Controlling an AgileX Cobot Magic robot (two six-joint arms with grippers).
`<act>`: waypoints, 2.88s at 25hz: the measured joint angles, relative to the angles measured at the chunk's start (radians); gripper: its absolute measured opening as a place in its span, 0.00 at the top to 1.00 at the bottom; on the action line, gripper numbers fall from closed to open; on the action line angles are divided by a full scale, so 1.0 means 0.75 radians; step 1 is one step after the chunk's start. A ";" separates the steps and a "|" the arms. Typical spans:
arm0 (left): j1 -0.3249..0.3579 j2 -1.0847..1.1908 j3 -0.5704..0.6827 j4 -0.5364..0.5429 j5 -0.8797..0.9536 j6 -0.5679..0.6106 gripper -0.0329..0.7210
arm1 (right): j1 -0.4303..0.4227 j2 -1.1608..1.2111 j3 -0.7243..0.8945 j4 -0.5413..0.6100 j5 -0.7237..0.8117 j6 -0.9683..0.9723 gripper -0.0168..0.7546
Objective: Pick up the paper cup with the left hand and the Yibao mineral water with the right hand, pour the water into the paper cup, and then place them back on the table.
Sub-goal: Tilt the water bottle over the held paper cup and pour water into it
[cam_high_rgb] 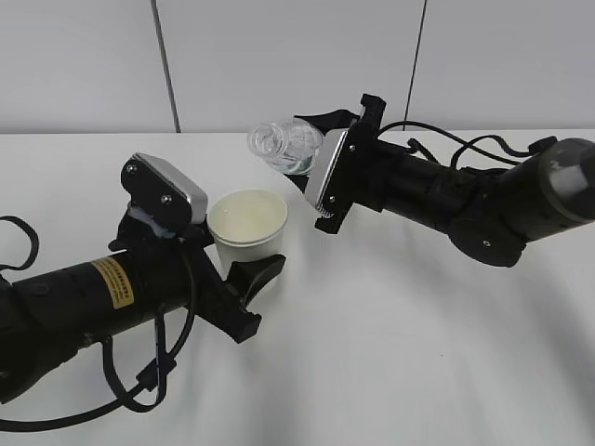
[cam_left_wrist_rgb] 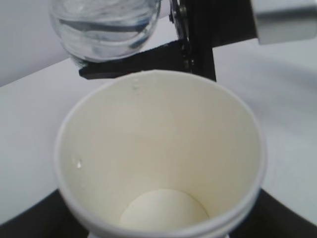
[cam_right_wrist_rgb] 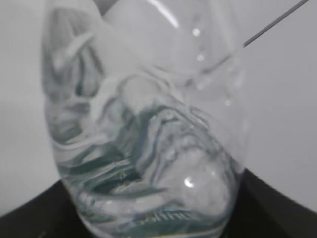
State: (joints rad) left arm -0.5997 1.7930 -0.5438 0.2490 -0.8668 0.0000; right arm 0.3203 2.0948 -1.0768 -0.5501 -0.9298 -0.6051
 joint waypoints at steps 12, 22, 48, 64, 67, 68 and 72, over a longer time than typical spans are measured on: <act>0.000 0.000 0.000 0.001 0.039 0.000 0.35 | 0.000 0.000 0.000 0.040 -0.022 -0.330 0.37; 0.000 0.000 0.000 0.001 0.039 -0.009 0.35 | 0.000 0.000 0.000 0.048 -0.023 -0.460 0.37; 0.000 0.000 0.000 0.003 0.080 -0.028 0.35 | 0.000 0.000 0.000 0.052 -0.025 -0.684 0.37; 0.000 0.000 0.000 0.014 0.079 -0.028 0.35 | 0.000 0.000 0.000 0.055 -0.025 -0.728 0.37; 0.000 0.000 0.000 0.016 0.079 -0.028 0.35 | 0.000 0.000 0.000 0.055 -0.025 -0.737 0.37; 0.000 0.000 0.000 0.019 0.079 -0.028 0.35 | 0.000 0.000 0.000 0.055 -0.025 -0.737 0.37; 0.000 0.000 0.000 0.038 0.079 -0.028 0.35 | 0.000 0.000 0.000 0.055 -0.025 -0.740 0.37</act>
State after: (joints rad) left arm -0.5997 1.7930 -0.5438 0.2772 -0.8079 -0.0210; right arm 0.3203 2.0948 -1.0768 -0.5088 -0.9488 -1.1599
